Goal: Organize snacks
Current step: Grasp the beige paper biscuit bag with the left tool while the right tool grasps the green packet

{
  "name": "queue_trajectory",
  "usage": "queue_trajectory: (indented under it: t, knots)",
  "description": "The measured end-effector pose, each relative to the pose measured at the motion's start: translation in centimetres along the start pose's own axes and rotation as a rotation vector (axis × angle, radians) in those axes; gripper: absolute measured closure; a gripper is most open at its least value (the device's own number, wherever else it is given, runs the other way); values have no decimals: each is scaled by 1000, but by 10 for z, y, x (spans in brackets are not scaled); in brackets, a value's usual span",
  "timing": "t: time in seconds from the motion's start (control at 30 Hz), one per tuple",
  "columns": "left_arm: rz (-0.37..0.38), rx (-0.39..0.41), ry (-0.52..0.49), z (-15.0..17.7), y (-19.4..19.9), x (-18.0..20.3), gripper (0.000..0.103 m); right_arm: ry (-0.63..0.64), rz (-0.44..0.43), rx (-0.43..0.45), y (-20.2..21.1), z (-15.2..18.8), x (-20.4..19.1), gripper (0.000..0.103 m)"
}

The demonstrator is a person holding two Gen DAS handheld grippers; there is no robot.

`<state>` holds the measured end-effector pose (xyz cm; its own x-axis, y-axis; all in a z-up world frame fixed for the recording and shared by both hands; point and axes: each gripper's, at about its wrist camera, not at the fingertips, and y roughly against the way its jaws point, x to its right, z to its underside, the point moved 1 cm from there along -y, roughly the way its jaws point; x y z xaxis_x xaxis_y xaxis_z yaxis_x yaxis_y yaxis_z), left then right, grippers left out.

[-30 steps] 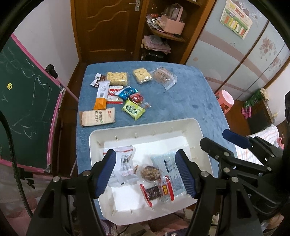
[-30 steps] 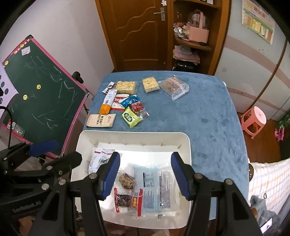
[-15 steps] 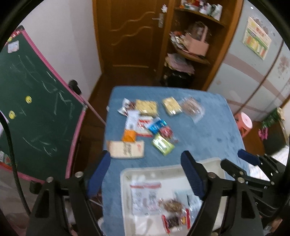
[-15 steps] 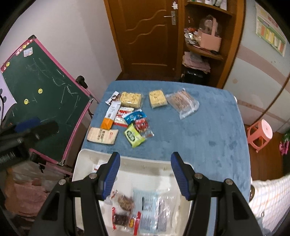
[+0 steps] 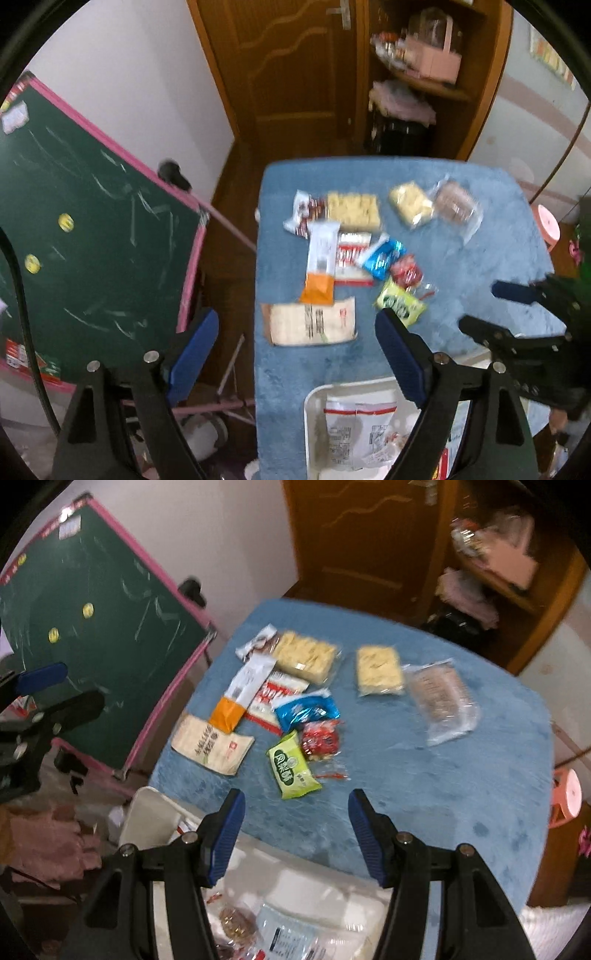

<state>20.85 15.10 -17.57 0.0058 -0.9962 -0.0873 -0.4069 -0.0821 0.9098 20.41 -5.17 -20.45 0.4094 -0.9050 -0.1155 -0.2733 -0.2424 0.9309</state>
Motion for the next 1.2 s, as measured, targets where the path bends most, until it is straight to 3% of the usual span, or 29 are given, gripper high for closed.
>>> queue_trajectory:
  t: [0.2, 0.53, 0.63, 0.67, 0.7, 0.73, 0.87, 1.03, 1.2]
  knots:
    - [18, -109, 92, 13, -43, -12, 17, 77, -4, -129, -67, -12, 0, 44]
    - [57, -219, 254, 24, -89, -29, 17, 126, 6, -264, -125, -13, -16, 44]
    - [56, -247, 247, 24, -101, -28, 17, 135, 37, -288, -136, -15, -18, 44]
    - [52, -262, 244, 25, -106, -27, 17, 133, 41, -293, -138, -16, -19, 49]
    - [48, -269, 244, 25, -110, -27, 17, 133, 40, -301, -141, -17, -18, 61]
    - [47, -277, 245, 26, -113, -27, 17, 125, 28, -312, -144, -17, -17, 63]
    - [55, -300, 226, 26, -123, -29, 17, 97, 0, -285, -136, -17, -11, 63]
    - [55, -328, 82, 24, -138, -23, 17, 51, -29, -247, -112, -14, 11, 63]
    - [150, -362, -20, 21, -157, -10, 17, 3, -49, -209, -90, -11, 27, 63]
